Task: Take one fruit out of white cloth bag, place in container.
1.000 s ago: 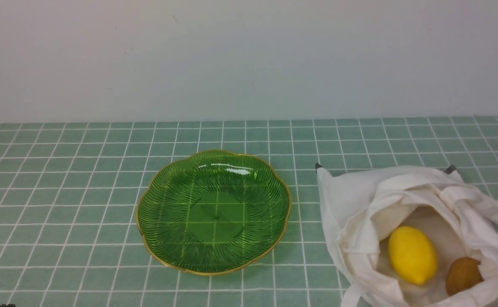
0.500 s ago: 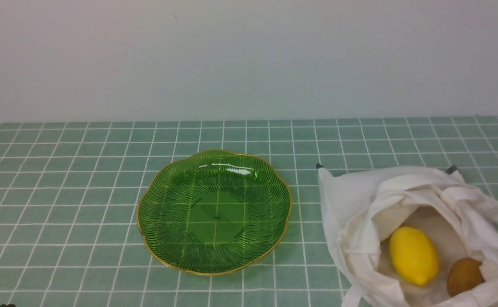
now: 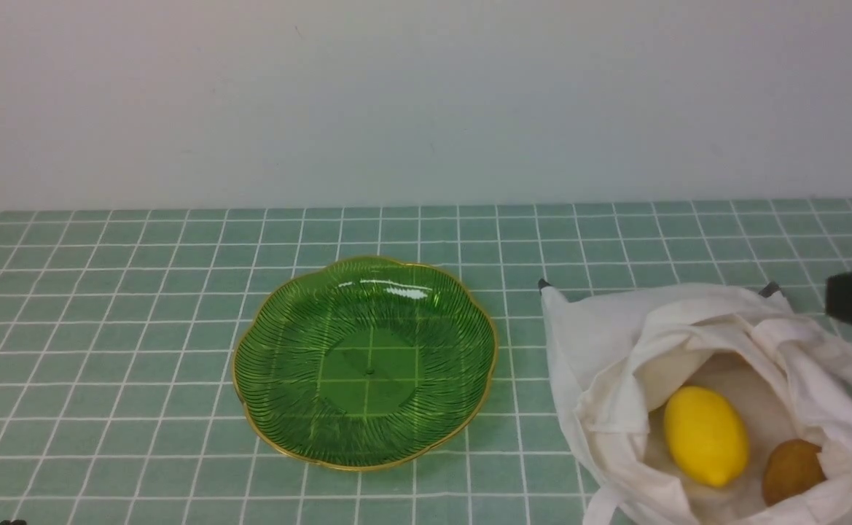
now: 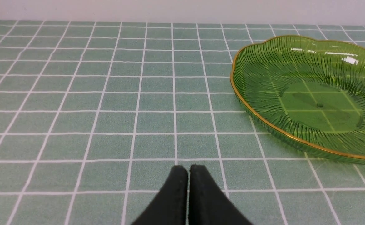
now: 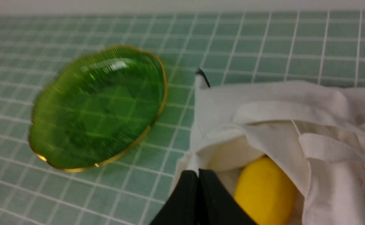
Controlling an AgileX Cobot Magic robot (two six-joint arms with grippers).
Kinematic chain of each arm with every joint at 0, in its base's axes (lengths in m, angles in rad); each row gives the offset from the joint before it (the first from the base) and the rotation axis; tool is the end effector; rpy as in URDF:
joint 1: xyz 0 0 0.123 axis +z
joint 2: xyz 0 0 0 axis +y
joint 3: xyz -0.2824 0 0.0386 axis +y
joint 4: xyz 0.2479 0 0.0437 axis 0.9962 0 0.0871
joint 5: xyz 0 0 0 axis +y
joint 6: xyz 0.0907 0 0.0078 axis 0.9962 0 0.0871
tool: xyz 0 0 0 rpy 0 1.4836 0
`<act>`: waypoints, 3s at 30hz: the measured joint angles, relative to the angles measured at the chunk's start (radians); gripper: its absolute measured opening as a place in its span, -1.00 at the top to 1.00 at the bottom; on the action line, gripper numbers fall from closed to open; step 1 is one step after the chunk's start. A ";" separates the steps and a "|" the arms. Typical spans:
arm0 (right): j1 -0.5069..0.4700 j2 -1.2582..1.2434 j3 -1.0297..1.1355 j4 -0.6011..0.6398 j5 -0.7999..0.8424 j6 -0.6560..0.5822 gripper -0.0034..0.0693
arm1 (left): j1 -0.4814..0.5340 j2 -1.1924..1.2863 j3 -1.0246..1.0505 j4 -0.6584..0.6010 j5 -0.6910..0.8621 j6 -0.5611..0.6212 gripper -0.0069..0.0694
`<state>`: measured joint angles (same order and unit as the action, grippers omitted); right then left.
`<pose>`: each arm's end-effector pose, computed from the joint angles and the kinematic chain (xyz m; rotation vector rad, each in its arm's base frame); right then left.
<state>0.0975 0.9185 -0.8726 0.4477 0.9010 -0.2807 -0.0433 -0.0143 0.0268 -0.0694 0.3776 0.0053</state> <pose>0.1641 0.0471 0.3411 -0.2696 2.3506 0.4625 0.0522 -0.0046 0.1710 0.0027 1.8738 -0.0946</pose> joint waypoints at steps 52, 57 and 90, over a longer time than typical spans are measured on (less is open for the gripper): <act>0.332 0.512 -0.065 -0.516 0.029 0.552 -0.66 | 0.000 0.000 0.000 0.000 0.000 0.000 0.84; 0.373 0.416 -0.071 -0.330 -0.034 0.426 -0.66 | 0.000 0.000 0.000 0.000 0.000 0.000 0.84; 0.591 1.142 -0.862 -0.287 0.096 0.245 -0.99 | 0.000 0.000 0.000 0.000 0.000 0.000 0.84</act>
<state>0.6884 2.0607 -1.7348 0.1606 0.9971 -0.0355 -0.0433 -0.0143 0.0268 -0.0694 0.3776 0.0053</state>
